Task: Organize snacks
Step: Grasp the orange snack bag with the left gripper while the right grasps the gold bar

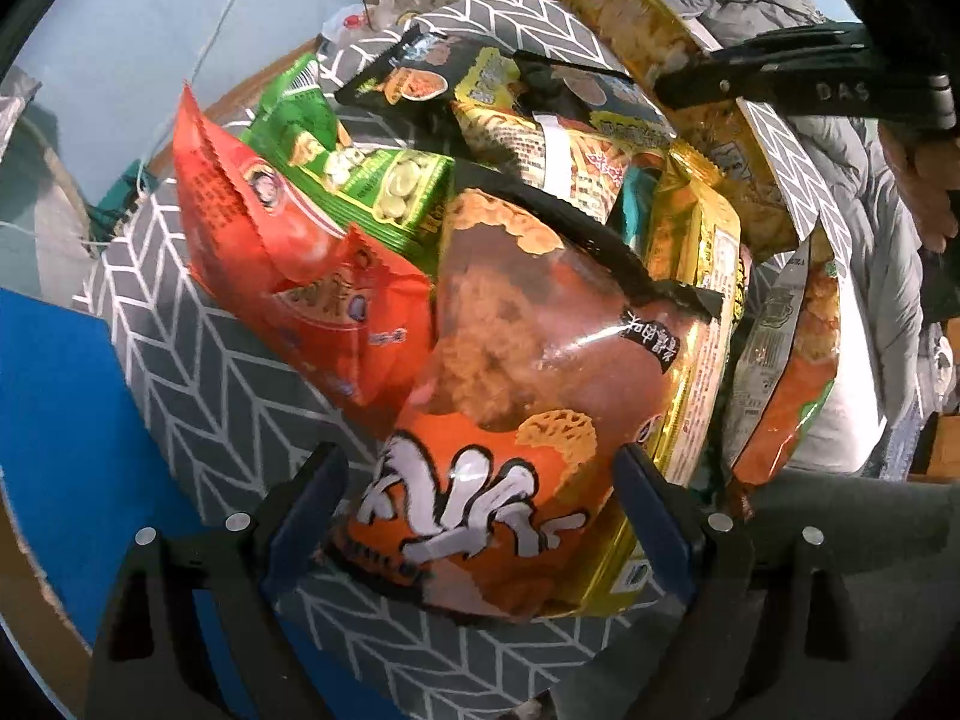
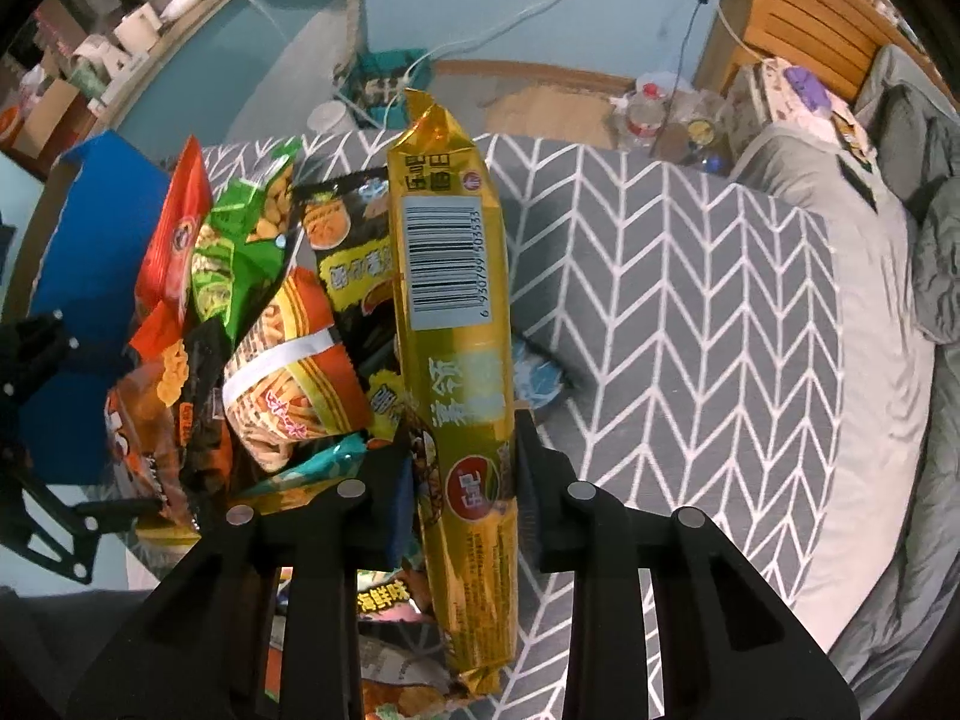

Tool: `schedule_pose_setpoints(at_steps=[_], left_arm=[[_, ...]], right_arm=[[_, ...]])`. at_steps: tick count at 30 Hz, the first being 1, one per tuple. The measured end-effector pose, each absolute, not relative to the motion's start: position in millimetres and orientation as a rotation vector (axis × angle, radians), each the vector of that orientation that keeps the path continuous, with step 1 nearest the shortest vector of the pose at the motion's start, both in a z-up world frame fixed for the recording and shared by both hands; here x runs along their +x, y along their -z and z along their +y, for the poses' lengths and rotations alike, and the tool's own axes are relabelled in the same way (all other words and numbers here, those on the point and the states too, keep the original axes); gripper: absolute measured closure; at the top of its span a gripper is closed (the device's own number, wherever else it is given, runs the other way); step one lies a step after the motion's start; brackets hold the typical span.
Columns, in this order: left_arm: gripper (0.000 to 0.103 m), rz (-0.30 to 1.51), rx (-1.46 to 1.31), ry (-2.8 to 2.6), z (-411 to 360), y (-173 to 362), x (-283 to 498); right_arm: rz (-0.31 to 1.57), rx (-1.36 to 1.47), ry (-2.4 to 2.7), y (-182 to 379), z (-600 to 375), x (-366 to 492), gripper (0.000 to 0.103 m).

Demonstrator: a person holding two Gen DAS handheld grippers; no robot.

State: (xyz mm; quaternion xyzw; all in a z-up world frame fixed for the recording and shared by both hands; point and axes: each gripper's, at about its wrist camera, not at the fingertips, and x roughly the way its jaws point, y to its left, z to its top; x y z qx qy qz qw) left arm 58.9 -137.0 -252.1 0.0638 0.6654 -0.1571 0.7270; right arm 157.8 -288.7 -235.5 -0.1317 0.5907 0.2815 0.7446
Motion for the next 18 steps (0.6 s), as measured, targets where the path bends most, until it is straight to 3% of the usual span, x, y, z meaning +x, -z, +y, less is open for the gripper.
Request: schedule_pose_setpoints(at_steps=[5,6,18], left_arm=[[0.014,1.481,0.11,0.365,-136,264,66],[0.021,1.479,0.088,0.373,-133,267,66],[0.063,1.394,-0.026,0.333,-103,252,57]], right_arm=[[1.285,-0.268,-0.598,232,-293,158,0.075],[1.283,-0.268,-0.596,230,-292,151,0.075],[1.226,-0.258,-0.54,219,-295,134,0.075]])
